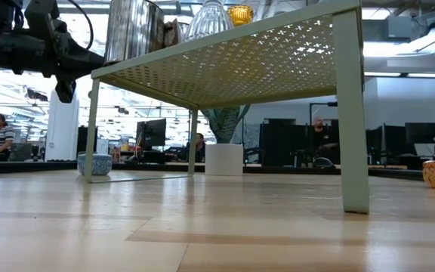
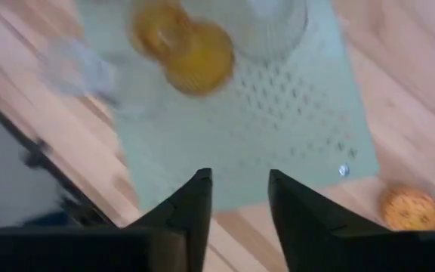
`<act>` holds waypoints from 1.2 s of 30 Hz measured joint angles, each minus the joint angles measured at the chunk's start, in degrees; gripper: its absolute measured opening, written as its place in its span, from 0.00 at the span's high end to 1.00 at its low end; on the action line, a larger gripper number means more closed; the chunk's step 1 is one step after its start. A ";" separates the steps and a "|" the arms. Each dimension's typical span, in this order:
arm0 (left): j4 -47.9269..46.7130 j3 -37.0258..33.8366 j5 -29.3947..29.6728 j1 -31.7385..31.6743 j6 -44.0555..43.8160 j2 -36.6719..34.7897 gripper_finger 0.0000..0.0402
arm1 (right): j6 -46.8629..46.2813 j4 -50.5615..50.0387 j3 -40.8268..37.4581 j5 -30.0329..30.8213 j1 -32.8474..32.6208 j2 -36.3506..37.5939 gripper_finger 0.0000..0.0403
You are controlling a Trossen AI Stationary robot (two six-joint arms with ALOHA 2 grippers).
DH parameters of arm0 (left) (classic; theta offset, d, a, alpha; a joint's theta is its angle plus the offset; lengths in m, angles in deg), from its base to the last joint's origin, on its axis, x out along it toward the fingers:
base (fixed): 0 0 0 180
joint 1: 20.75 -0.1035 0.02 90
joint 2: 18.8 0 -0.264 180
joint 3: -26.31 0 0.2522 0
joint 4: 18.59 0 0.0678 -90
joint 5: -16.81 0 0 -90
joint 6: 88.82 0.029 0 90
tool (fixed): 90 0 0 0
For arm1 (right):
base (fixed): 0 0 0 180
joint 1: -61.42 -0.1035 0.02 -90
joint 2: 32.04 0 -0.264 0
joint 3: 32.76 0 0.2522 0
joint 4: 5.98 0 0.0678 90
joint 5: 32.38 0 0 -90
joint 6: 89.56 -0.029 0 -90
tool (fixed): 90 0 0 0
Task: Pick & Place candle stick holders
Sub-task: Put the yellow scented candle on the shelf
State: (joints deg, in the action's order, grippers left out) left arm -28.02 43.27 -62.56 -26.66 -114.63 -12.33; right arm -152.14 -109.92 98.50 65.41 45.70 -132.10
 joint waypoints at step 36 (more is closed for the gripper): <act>0.89 0.00 -0.01 0.00 0.00 2.22 0.97 | -44.16 10.90 -68.55 -8.85 3.01 36.50 0.02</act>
State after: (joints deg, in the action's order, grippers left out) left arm -27.14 43.28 -62.57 -26.66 -114.63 -10.11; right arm -196.30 -99.02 29.95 56.55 48.71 -95.59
